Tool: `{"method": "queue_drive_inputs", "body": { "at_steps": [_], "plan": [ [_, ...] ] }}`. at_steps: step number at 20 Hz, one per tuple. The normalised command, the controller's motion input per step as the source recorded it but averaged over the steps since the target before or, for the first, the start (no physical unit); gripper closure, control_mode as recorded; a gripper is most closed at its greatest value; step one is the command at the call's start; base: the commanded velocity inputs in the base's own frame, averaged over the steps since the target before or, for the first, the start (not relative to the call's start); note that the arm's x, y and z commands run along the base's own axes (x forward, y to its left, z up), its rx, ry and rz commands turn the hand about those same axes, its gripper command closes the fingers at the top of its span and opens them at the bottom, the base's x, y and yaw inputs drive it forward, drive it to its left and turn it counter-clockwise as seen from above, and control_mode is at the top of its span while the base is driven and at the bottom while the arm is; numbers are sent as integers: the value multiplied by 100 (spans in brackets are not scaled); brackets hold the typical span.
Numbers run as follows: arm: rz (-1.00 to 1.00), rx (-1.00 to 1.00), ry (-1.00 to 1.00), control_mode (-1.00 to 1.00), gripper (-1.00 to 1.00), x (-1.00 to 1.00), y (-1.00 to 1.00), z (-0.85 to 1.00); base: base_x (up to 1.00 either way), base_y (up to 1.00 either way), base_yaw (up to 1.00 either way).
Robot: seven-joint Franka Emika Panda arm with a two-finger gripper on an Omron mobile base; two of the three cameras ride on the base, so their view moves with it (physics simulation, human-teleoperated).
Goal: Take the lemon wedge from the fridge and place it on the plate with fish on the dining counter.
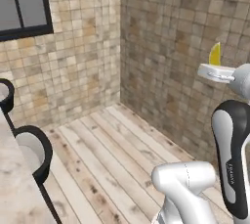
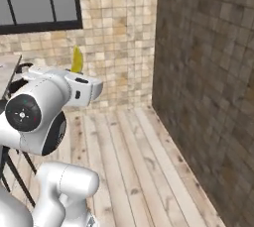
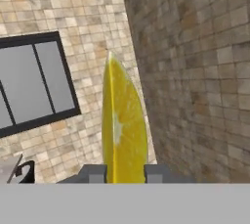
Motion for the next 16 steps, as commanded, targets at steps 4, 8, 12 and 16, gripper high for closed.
{"method": "queue_drive_inputs", "body": {
  "at_steps": [4,8,12,16],
  "plan": [
    [0,0,0,100,100,0,0,0,84,-6,65],
    [0,0,0,100,100,0,0,0,100,-9,59],
    [0,0,0,100,100,0,0,0,100,-26,44],
    [0,0,0,100,100,0,0,0,100,-53,15]
  ]
}}
